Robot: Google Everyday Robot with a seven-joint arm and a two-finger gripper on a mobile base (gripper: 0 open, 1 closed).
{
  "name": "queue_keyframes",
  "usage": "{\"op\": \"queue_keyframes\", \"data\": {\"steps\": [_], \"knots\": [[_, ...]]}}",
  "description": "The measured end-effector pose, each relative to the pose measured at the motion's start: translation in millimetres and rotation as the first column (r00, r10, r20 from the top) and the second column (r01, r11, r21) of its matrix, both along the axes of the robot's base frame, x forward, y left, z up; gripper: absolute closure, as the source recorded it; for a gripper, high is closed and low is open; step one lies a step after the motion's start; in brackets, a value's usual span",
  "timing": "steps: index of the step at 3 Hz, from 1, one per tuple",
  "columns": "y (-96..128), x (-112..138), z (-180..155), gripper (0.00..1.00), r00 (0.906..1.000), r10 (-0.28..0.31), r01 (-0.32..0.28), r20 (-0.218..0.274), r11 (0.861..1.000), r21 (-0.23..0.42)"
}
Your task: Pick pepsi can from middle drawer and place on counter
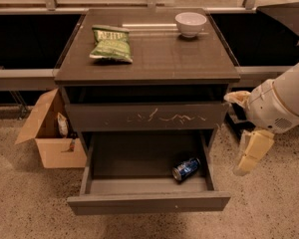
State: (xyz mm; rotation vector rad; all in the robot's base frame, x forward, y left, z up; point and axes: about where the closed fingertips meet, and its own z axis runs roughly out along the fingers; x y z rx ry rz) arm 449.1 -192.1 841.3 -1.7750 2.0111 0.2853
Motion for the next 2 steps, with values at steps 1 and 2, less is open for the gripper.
{"op": "queue_keyframes", "data": {"steps": [1, 2], "knots": [[0, 0, 0, 0.0, 1.0, 0.0, 0.0, -0.001, 1.0, 0.0], [-3, 2, -20, 0.0, 0.9988, 0.014, -0.013, -0.048, 1.0, 0.021]]}}
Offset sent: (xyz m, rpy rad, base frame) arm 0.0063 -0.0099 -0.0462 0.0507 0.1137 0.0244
